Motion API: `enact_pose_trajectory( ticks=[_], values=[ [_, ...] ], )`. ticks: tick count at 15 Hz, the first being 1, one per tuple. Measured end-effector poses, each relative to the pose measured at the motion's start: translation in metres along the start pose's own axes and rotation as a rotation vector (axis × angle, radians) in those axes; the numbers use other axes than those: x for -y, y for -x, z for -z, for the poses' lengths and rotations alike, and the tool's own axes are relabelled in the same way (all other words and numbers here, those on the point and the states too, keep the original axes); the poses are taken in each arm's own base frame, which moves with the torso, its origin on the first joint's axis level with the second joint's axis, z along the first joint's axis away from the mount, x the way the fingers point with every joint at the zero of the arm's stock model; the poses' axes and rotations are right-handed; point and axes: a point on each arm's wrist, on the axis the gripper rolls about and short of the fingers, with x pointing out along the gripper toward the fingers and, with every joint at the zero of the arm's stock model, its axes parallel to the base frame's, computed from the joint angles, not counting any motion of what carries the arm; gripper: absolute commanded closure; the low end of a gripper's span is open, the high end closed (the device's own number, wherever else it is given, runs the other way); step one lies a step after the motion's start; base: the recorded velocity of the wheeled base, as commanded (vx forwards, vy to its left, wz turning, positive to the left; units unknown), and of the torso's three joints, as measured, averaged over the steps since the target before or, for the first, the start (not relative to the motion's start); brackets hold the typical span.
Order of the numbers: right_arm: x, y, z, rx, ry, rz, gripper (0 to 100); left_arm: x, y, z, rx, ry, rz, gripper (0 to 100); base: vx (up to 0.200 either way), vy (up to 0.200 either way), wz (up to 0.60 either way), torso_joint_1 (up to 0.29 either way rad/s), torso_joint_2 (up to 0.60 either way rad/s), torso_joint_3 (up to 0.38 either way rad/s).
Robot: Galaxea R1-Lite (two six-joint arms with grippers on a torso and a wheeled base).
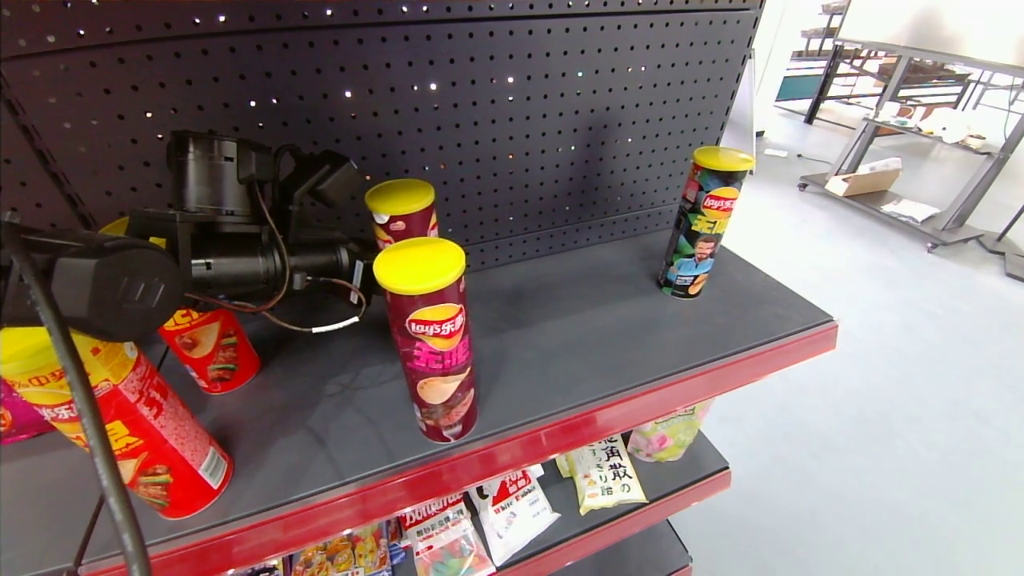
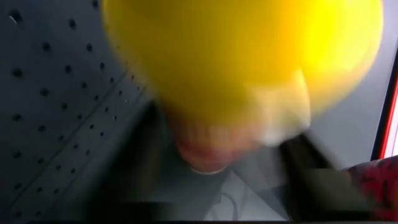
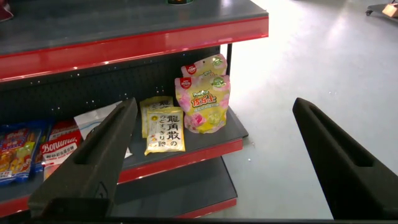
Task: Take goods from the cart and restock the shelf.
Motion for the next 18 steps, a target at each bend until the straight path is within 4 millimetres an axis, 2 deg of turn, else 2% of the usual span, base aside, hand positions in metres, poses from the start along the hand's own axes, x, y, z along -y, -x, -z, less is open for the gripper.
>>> enact_pose_trajectory(
  ticks=[9,18],
  values=[
    [0.000,0.000,0.000,0.000,0.000,-0.001,0,-0.001,0.006,0.001,-0.001,0.004,-0.010,0,0.000,0.000,0.00,0.000,0.00,0.000],
    [0.000,0.000,0.000,0.000,0.000,0.000,0,0.004,0.050,-0.013,0.050,-0.014,-0.081,0,0.000,0.000,0.00,0.000,0.00,0.000]
  ],
)
